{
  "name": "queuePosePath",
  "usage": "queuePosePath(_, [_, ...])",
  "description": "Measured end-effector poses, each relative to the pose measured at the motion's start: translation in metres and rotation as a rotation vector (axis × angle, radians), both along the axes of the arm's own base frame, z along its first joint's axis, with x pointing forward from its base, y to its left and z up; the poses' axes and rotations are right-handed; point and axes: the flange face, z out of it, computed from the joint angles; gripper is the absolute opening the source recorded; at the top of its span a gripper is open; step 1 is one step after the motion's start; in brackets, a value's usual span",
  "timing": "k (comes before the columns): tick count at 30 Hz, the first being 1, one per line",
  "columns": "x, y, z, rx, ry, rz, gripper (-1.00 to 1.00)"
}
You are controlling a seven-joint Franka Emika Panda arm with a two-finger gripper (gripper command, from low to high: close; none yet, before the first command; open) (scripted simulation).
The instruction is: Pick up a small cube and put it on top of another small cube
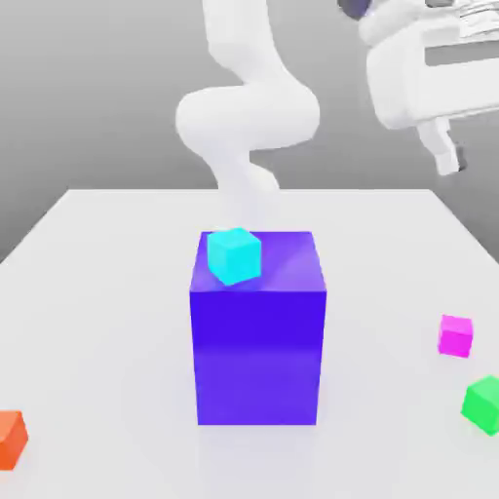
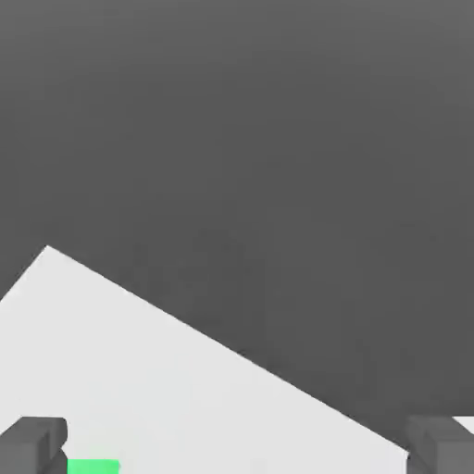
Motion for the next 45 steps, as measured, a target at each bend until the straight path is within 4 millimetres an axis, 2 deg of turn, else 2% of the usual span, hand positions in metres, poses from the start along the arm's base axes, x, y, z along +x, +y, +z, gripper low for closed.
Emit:
queuePosePath(3, [-0.02, 0.036, -0.047, -0.043, 0.052, 0.106, 0.0])
queuePosePath(7, [-0.057, 0.075, -0.107, -0.11, 0.112, 0.247, 0.0])
queuePosePath(10, [-0.091, 0.097, -0.151, -0.167, 0.151, 0.353, 0.0])
queuePosePath(13, [-0.135, 0.117, -0.193, -0.233, 0.181, 0.477, 0.0])
queuePosePath(17, [-0.182, 0.121, -0.244, -0.324, 0.214, 0.602, 0.0])
queuePosePath(23, [-0.19, 0.12, -0.307, -0.346, 0.22, 0.627, 0.0])
queuePosePath(24, [-0.191, 0.12, -0.317, -0.346, 0.221, 0.627, -1.0])
queuePosePath(31, [-0.191, 0.12, -0.319, -0.346, 0.221, 0.627, -1.0])
queuePosePath(37, [-0.19, 0.12, -0.264, -0.347, 0.221, 0.628, -1.0])
queuePosePath(40, [-0.168, 0.122, -0.251, -0.354, 0.212, 0.688, -1.0])
queuePosePath(45, [-0.119, 0.125, -0.234, -0.369, 0.191, 0.817, -1.0])
